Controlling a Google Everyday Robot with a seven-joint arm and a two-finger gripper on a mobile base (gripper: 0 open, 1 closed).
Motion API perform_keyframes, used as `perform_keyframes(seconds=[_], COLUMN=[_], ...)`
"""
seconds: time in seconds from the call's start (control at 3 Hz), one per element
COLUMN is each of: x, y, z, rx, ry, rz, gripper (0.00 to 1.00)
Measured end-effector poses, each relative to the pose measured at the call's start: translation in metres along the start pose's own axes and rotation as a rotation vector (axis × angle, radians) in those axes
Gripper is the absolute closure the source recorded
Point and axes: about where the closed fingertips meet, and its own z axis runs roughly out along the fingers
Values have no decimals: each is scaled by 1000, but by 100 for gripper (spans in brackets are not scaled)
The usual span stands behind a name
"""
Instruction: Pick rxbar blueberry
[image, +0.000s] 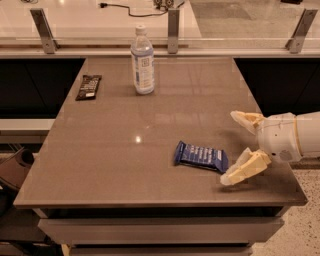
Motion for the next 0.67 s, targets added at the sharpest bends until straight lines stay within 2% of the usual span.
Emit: perform_keyframes(seconds=[0.67], x=[-13], y=[8], z=[31], rx=[-72], ry=[-1], rz=[-2], gripper=[0])
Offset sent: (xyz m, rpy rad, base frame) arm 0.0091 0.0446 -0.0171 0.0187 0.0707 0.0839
